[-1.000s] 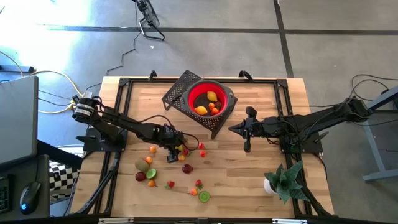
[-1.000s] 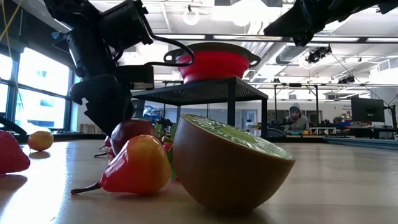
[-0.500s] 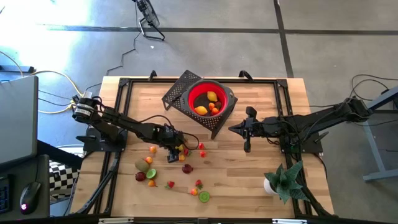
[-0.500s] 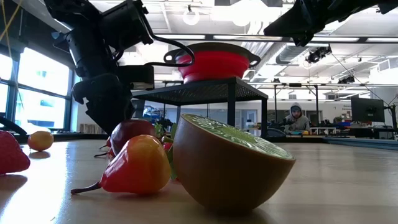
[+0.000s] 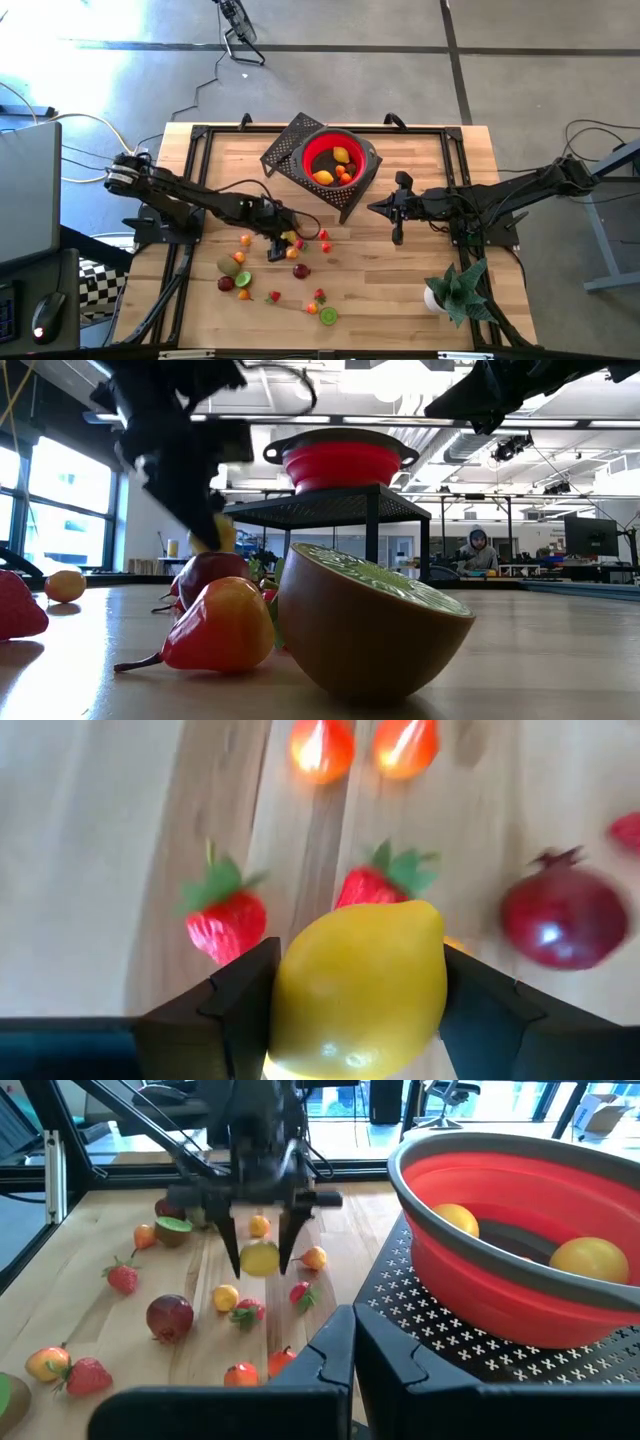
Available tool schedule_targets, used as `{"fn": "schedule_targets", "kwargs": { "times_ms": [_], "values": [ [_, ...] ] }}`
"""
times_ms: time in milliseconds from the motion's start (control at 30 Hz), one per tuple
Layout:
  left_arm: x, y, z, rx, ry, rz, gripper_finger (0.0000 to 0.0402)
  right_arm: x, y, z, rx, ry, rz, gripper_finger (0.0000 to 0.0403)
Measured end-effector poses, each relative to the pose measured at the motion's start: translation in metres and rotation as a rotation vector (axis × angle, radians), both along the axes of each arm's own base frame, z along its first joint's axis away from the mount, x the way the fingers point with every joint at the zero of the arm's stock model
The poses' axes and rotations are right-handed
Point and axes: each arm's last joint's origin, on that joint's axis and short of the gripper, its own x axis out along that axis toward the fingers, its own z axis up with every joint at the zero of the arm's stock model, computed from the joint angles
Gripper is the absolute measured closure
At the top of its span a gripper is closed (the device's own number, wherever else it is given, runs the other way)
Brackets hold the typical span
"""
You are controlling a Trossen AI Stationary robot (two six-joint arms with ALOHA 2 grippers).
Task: Pick & Place Fruit
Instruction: Put the lemon into the strainer bowl on the shelf
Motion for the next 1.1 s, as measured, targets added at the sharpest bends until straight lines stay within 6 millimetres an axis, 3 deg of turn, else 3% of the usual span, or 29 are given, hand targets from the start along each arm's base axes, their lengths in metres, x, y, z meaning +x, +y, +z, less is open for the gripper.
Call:
{"fn": "schedule_targets", "kwargs": {
  "times_ms": [633, 867, 1100],
  "values": [
    [0.014, 0.001, 0.138, 0.156, -0.245, -0.084, 0.0182, -0.001, 0.000, -0.003, -0.007, 0.031, 0.000, 0.0401],
    [0.015, 0.006, 0.183, 0.310, -0.354, 0.009, 0.0183, -0.002, 0.000, -0.005, -0.013, 0.060, 0.000, 0.0401],
    [0.017, 0.016, 0.211, 0.503, -0.481, 0.264, 0.0183, -0.002, 0.000, -0.007, -0.016, 0.074, 0.001, 0.0401]
  ]
}}
